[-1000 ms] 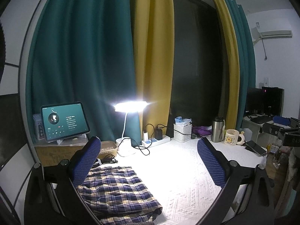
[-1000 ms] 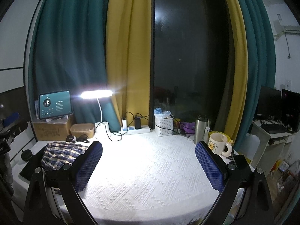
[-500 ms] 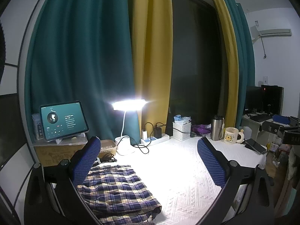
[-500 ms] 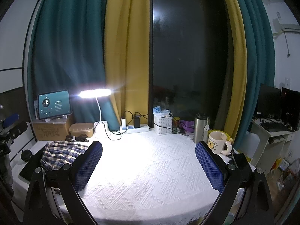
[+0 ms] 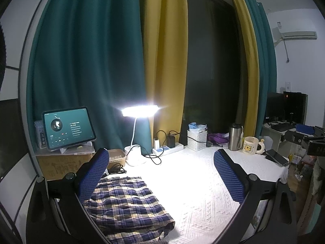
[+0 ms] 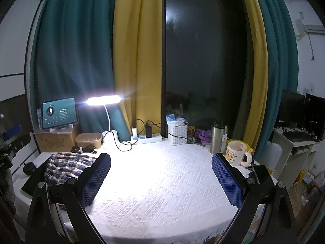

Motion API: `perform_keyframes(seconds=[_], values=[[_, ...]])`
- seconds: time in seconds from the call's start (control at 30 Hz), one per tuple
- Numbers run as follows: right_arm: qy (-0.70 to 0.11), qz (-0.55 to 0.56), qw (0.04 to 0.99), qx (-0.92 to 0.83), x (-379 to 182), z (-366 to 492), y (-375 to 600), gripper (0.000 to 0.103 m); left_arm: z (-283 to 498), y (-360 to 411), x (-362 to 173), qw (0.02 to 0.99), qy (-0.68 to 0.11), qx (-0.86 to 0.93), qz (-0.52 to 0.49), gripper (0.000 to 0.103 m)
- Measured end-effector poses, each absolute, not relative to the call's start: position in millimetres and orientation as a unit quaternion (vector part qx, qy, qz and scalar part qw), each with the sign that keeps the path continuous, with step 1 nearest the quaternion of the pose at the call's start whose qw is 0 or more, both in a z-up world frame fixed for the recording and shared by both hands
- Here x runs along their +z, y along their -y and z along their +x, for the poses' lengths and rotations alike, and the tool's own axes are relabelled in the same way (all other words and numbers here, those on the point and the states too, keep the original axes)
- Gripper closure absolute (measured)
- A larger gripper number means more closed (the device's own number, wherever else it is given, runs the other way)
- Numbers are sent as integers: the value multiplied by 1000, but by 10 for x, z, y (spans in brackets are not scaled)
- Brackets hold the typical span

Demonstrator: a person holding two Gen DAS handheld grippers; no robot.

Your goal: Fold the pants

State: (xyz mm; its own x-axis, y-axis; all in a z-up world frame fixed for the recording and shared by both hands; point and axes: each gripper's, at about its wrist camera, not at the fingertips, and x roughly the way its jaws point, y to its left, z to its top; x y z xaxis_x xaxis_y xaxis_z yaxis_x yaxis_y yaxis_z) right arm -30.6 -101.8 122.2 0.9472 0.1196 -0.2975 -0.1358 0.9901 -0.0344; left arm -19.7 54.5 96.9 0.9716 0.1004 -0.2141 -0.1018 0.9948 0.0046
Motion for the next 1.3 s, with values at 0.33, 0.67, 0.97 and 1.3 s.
perform_keyframes(seconds=[0.33, 0.67, 0.97, 1.3], values=[[-153, -25, 986, 64, 1213, -273, 1003, 3, -206, -561, 973, 993, -110, 51, -6, 1], [-151, -24, 986, 65, 1207, -286, 998, 3, -192, -545, 974, 992, -112, 54, -3, 1], [-151, -23, 986, 64, 1198, -299, 992, 3, -181, -527, 968, 992, -113, 53, -2, 1], [-153, -24, 986, 62, 1184, -300, 967, 3, -195, -533, 975, 992, -114, 53, -4, 1]])
